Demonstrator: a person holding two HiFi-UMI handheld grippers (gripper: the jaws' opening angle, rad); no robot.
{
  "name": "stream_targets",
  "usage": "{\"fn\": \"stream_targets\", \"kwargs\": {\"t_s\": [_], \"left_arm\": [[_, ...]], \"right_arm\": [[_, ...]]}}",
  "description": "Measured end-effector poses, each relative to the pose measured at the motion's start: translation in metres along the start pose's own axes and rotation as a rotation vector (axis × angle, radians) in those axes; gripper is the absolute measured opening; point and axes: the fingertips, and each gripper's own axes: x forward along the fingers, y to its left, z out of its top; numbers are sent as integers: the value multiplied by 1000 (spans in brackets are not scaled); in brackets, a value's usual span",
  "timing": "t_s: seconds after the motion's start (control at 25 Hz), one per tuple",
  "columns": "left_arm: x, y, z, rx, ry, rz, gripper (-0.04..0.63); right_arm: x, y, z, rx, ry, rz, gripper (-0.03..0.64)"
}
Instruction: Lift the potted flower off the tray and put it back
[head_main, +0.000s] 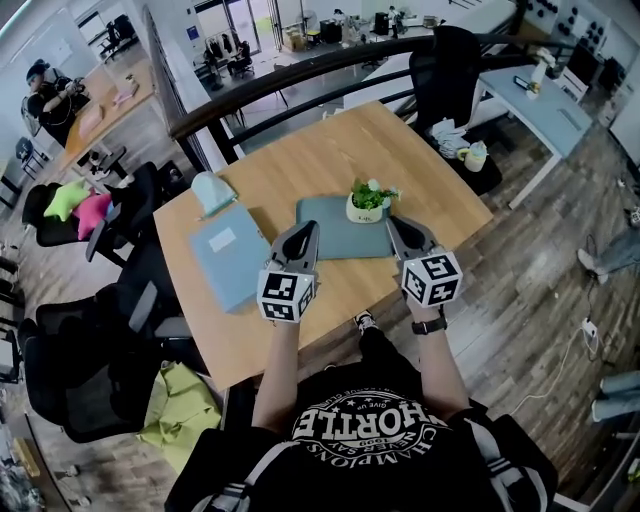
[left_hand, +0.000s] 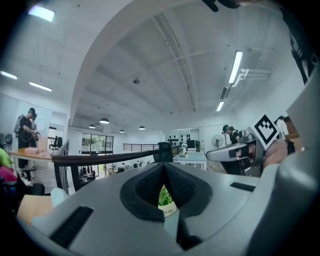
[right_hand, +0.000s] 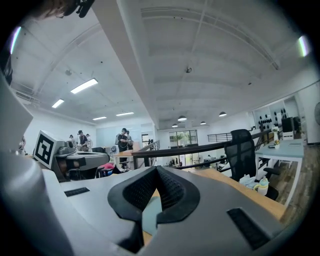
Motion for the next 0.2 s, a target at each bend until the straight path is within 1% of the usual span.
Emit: {"fn": "stream_targets", "kwargs": {"t_s": [0.08, 0.2], "left_arm": [[-13, -2, 1, -44, -17, -13, 20], [-26, -27, -5, -119, -28, -74, 19]], "right_arm": [[-3, 13, -3, -7, 19, 32, 18], [-29, 20, -15, -21, 86, 27, 18]]}}
